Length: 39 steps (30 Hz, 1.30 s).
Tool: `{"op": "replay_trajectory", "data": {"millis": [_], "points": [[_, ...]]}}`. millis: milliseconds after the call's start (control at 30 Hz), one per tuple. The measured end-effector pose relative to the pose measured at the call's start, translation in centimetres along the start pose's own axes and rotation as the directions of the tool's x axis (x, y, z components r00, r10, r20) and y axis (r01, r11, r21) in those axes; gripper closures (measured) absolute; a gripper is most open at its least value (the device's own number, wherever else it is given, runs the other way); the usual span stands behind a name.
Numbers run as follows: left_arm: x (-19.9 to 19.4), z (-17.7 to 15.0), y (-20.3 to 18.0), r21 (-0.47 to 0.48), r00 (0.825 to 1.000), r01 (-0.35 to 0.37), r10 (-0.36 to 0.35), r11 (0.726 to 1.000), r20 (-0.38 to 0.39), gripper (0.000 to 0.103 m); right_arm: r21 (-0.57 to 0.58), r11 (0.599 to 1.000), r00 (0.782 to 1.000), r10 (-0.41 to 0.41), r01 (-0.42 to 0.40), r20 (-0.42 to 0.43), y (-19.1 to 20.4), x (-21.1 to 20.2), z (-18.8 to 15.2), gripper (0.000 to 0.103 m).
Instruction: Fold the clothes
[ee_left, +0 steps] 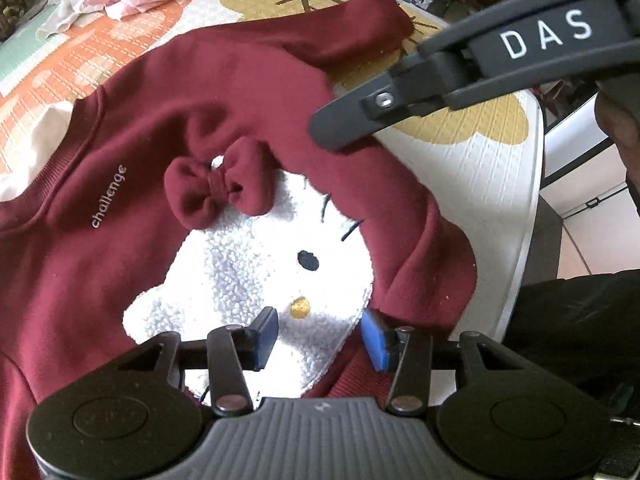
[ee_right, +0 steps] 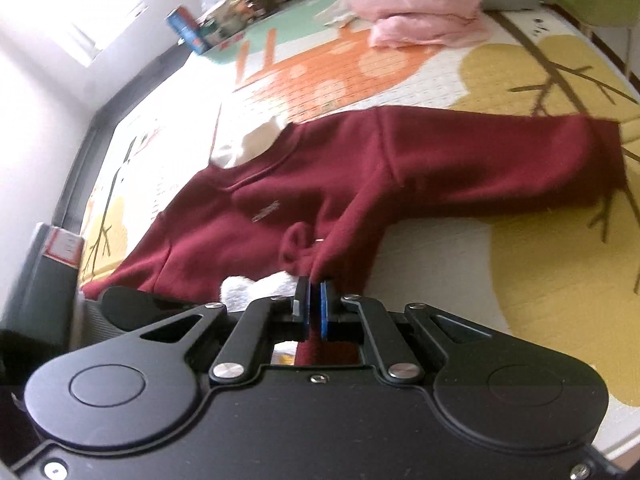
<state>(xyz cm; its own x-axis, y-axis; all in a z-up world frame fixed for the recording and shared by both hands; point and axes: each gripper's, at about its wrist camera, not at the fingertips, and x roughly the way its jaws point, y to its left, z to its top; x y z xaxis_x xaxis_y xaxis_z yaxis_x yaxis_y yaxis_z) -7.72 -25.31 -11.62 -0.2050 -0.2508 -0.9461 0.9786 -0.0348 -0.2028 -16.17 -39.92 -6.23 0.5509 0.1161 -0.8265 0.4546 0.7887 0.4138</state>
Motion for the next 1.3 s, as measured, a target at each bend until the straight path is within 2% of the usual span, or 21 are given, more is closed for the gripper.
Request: {"op": "replay_trajectory", "data": {"millis": [200, 367, 500, 633, 700, 833, 1100, 1167, 1233, 1300], "points": [[0.4, -0.2, 0.4, -0.021, 1.000, 0.011, -0.011, 1.000, 0.016, 0.053, -0.012, 1.000, 0.998, 0.015, -0.015, -0.064, 1.7, 3.2, 0.5, 0.100], [-0.2, -0.5, 0.6, -0.036, 0.999, 0.009, -0.008, 0.999, 0.036, 0.053, -0.004, 1.000, 0.991, -0.006, 0.005, -0.135, 1.8, 6.4, 0.6, 0.100], [-2.0, -0.8, 0.9, -0.045, 0.998, -0.003, 0.006, 0.999, 0.065, 0.053, -0.024, 0.999, 0.984, -0.047, 0.043, -0.171, 1.9, 8.5, 0.3, 0.100], [-4.7, -1.0, 0.7, -0.042, 0.993, -0.006, 0.010, 0.999, 0.116, 0.053, -0.031, 0.998, 0.982, -0.053, 0.048, -0.179, 2.0, 9.2, 0.2, 0.100], [-5.6, -0.9, 0.5, -0.040, 0.990, 0.020, -0.014, 0.999, 0.142, 0.052, -0.029, 0.999, 0.982, -0.046, 0.041, -0.184, 1.9, 9.3, 0.2, 0.100], [-6.9, -0.5, -0.2, -0.032, 0.980, 0.069, -0.062, 0.997, 0.188, 0.043, -0.011, 1.000, 0.979, -0.029, 0.027, -0.201, 1.6, 9.7, 0.4, 0.100], [-3.7, 0.5, -1.1, -0.024, 0.993, -0.007, 0.010, 1.000, 0.115, 0.044, 0.001, 1.000, 0.975, -0.023, 0.024, -0.219, 1.6, 9.8, 0.6, 0.100], [-2.8, 0.5, -0.9, -0.023, 0.995, -0.025, 0.027, 0.999, 0.097, 0.047, 0.005, 1.000, 0.975, -0.020, 0.021, -0.222, 1.5, 9.7, 0.6, 0.100], [-1.9, 0.4, -0.8, -0.025, 0.995, -0.072, 0.073, 0.997, 0.073, 0.049, 0.007, 1.000, 0.975, -0.015, 0.017, -0.223, 1.5, 9.6, 0.7, 0.099], [-1.5, 0.2, -0.4, -0.039, 0.995, -0.072, 0.075, 0.997, 0.072, 0.054, 0.010, 1.000, 0.977, -0.010, 0.012, -0.211, 1.5, 9.1, 0.6, 0.096]]}}
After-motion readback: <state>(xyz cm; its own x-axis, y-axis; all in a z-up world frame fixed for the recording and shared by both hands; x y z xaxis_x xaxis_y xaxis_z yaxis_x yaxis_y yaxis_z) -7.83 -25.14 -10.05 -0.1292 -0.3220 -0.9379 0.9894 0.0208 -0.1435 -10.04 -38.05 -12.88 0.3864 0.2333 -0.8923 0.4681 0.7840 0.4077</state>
